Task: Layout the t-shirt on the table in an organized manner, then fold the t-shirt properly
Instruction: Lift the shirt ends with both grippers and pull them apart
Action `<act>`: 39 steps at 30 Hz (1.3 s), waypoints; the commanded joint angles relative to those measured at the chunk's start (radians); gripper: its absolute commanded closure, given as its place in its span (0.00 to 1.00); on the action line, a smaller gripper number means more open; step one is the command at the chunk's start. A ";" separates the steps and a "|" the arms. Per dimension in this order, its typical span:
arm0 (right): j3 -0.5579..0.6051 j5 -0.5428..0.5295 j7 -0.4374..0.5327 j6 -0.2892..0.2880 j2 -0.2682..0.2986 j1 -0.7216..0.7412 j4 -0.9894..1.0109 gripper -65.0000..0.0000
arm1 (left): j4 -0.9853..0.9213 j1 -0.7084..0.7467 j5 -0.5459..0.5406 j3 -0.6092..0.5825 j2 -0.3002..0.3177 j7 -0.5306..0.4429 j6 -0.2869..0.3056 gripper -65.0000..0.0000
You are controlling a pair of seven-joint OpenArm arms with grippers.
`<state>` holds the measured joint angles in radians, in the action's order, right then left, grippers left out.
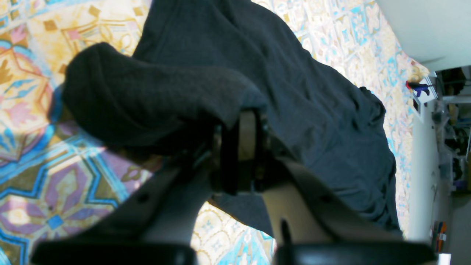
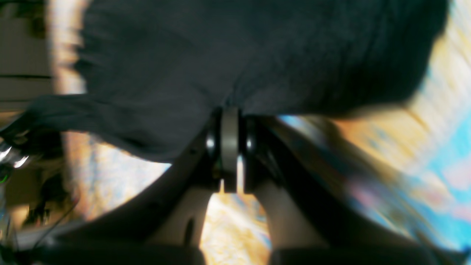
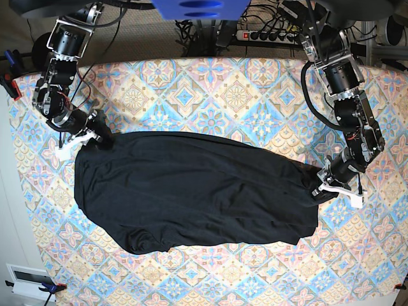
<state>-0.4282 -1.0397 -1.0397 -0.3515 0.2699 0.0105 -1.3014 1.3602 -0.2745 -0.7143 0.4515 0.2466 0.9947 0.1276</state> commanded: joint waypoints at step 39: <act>-0.068 -0.070 0.040 -0.017 0.039 0.234 0.211 0.99 | -0.124 -0.090 -0.015 0.115 -0.034 -0.239 0.004 1.00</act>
<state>-0.4938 -1.0843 -1.0172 -0.3592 0.2882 0.2173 -1.0729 1.2160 -0.3305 -0.7097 0.5659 0.1989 0.7845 0.1200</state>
